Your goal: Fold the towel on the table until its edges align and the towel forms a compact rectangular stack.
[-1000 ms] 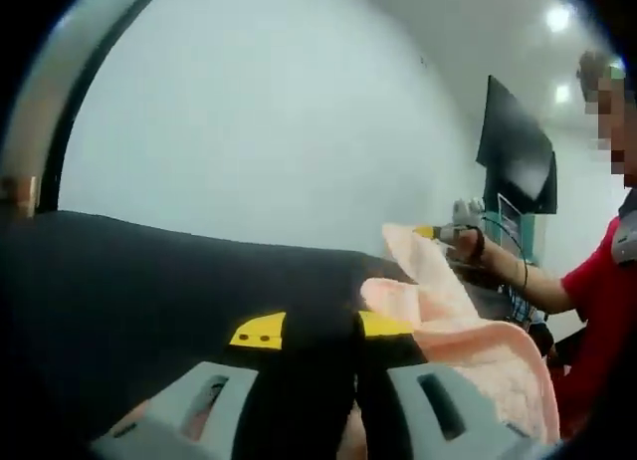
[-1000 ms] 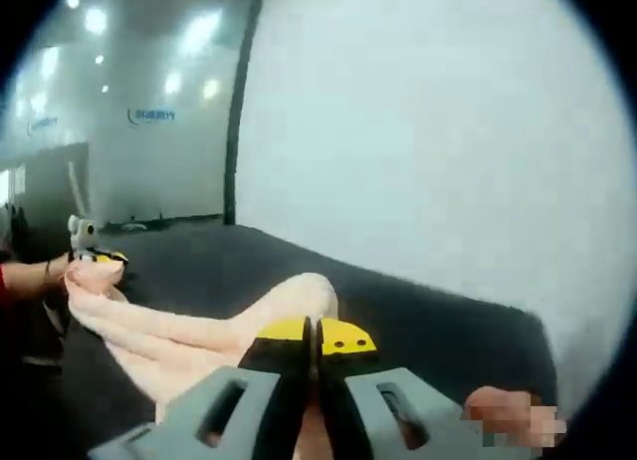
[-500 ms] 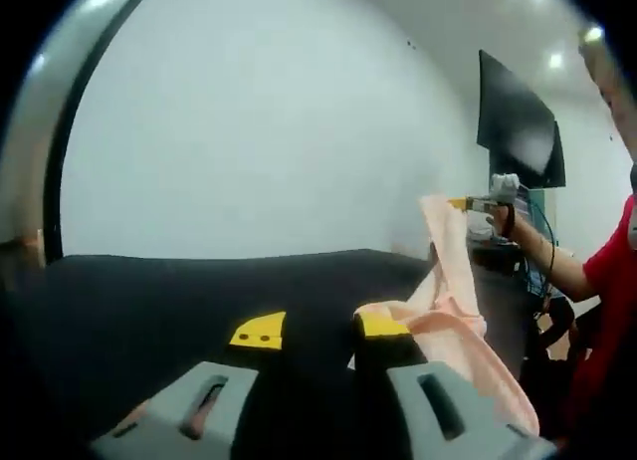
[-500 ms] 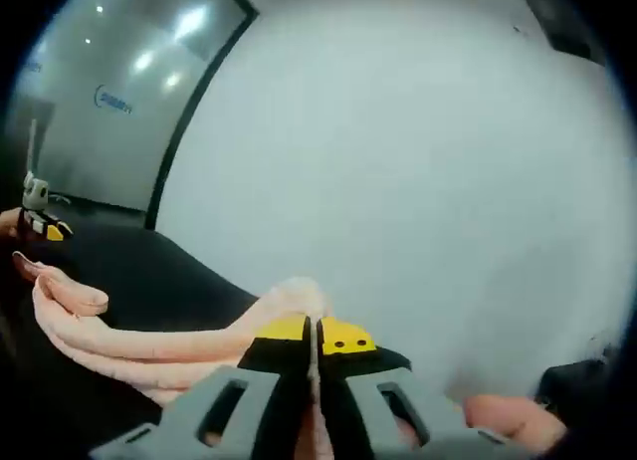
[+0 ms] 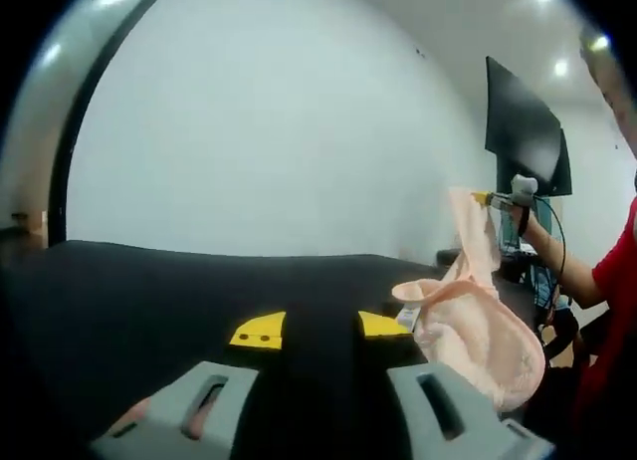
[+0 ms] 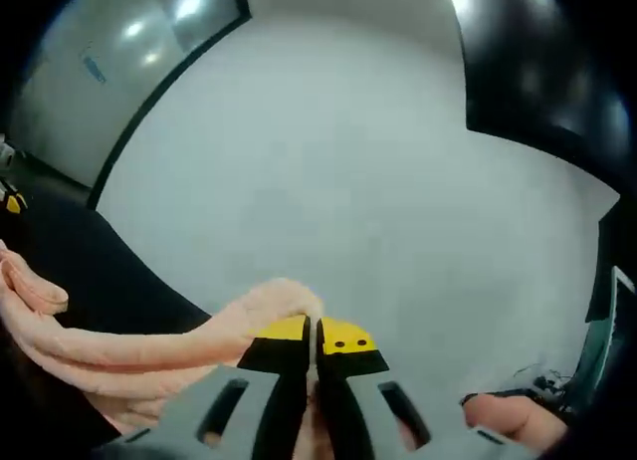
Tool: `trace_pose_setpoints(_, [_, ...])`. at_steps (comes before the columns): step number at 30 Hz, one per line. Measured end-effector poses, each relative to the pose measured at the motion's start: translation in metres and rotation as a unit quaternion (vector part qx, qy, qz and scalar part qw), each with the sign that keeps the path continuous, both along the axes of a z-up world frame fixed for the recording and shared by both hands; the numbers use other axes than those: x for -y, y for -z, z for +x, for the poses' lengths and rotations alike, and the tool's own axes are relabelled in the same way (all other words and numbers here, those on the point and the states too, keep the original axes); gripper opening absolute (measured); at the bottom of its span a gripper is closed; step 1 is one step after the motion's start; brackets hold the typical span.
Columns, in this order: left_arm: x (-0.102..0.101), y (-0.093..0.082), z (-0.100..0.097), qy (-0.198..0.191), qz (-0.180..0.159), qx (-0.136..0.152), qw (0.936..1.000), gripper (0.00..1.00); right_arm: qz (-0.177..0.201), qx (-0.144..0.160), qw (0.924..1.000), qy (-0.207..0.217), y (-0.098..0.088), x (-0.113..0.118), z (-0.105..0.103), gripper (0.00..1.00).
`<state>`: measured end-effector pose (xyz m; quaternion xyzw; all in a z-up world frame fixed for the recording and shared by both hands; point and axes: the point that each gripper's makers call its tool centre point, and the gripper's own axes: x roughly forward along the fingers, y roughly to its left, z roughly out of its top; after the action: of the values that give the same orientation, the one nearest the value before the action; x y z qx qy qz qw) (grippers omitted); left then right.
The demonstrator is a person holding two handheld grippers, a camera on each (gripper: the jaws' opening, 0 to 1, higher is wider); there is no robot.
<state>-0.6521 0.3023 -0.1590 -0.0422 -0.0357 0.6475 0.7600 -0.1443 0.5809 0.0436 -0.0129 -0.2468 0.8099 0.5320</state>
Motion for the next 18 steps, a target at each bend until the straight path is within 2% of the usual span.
trace_pose_setpoints(2, [-0.002, 0.005, 0.000, -0.003, -0.005, -0.006, 1.0000, 0.26, 0.013, -0.003, 0.9997, -0.020, -0.005, 0.002, -0.007, 0.00])
trace_pose_setpoints(3, [-0.002, 0.006, 0.000, -0.004, -0.007, -0.011, 0.9999, 0.26, 0.016, 0.006, 0.9991, -0.040, 0.001, 0.012, -0.017, 0.00])
trace_pose_setpoints(5, [-0.004, 0.008, 0.000, -0.003, -0.009, -0.021, 0.9997, 0.26, 0.027, 0.045, 0.9970, -0.058, 0.022, 0.026, -0.034, 0.00])
trace_pose_setpoints(8, [-0.005, 0.012, 0.007, 0.013, -0.015, -0.040, 0.9990, 0.27, -0.003, 0.062, 0.9920, -0.110, 0.066, 0.055, -0.063, 0.01])
trace_pose_setpoints(11, [-0.007, 0.021, 0.018, 0.019, -0.033, -0.059, 0.9976, 0.27, -0.010, 0.096, 0.9861, -0.135, 0.099, 0.080, -0.079, 0.01])
trace_pose_setpoints(13, [-0.008, 0.023, 0.018, 0.028, -0.036, -0.060, 0.9972, 0.28, -0.008, 0.127, 0.9811, -0.146, 0.119, 0.097, -0.085, 0.01])
trace_pose_setpoints(15, [-0.005, 0.023, 0.021, 0.033, -0.035, -0.050, 0.9976, 0.28, -0.016, 0.153, 0.9787, -0.136, 0.141, 0.108, -0.080, 0.01])
trace_pose_setpoints(16, [-0.004, 0.022, 0.019, 0.031, -0.033, -0.043, 0.9981, 0.28, -0.021, 0.152, 0.9784, -0.139, 0.150, 0.114, -0.077, 0.01])
trace_pose_setpoints(18, [-0.004, 0.020, 0.013, 0.028, -0.026, -0.026, 0.9989, 0.28, -0.042, 0.157, 0.9727, -0.166, 0.170, 0.132, -0.077, 0.01])
